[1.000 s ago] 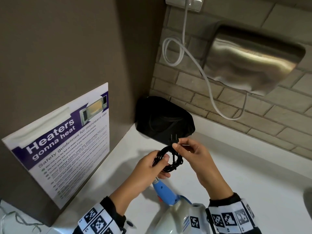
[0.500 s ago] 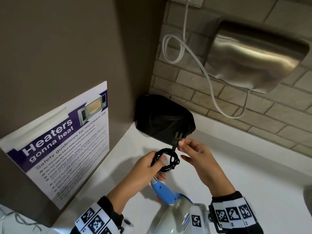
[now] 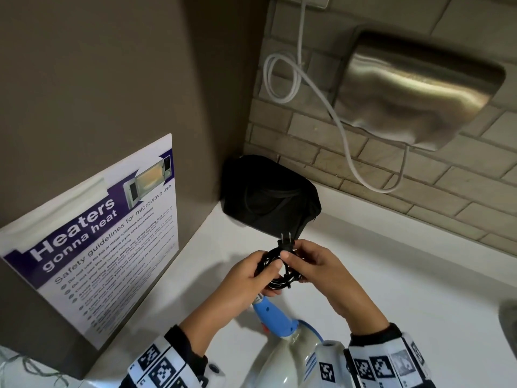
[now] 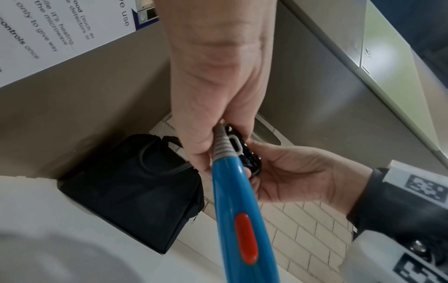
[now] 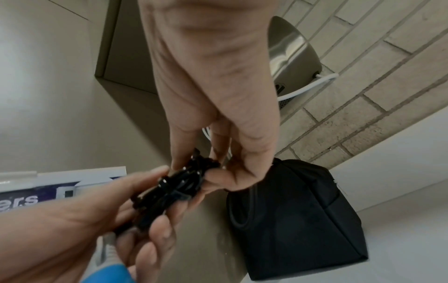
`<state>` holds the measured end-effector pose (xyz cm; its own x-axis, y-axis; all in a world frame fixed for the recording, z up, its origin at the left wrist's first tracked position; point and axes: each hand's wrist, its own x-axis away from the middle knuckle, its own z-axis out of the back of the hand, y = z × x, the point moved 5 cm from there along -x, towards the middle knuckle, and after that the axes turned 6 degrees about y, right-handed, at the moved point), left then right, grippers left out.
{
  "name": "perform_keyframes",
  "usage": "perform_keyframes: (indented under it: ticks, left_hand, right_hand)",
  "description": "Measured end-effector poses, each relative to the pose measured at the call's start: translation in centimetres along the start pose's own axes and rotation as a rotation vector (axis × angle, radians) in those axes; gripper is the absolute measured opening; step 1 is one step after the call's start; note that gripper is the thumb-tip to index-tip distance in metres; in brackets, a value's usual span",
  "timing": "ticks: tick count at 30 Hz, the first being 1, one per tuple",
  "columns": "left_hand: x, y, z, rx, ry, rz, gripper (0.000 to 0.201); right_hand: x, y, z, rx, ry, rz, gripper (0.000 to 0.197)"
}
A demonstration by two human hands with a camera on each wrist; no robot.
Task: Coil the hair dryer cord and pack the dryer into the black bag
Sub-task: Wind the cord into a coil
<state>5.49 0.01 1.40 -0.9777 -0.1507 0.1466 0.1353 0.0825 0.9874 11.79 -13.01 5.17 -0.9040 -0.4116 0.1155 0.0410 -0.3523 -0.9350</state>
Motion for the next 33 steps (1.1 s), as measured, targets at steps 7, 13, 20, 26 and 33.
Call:
perform_keyframes:
  ticks: [7, 13, 20, 26, 33]
  left_hand:
    - [-0.5, -1.8, 0.5, -0.010, -0.064, 0.025, 0.037]
    - [-0.3, -4.8, -1.2, -0.030, -0.198, 0.305, 0.037]
    - [-3.4, -6.2, -4.2, -0.086, -0.170, 0.325, 0.036]
    - [-5.0, -6.9, -6.8, -0.100, -0.135, 0.412, 0.034]
    - [-5.8, -9.3, -8.3, -0.061, -0.149, 0.535, 0.041]
  right_hand:
    - [-0.8, 1.3, 1.9, -0.072, 0.139, -0.018, 0.011]
    - [-1.0, 3.4, 4.0, -0.068, 0.227, -0.068, 0.009]
    - [-1.2, 7.4, 7.1, 0.101, 0.309, -0.176, 0.019]
    - [-2.1, 12.1, 8.3, 0.196, 0.315, -0.272, 0.020]
    - [-2.7, 15.3, 8.7, 0.201, 0.293, -0.390, 0.020]
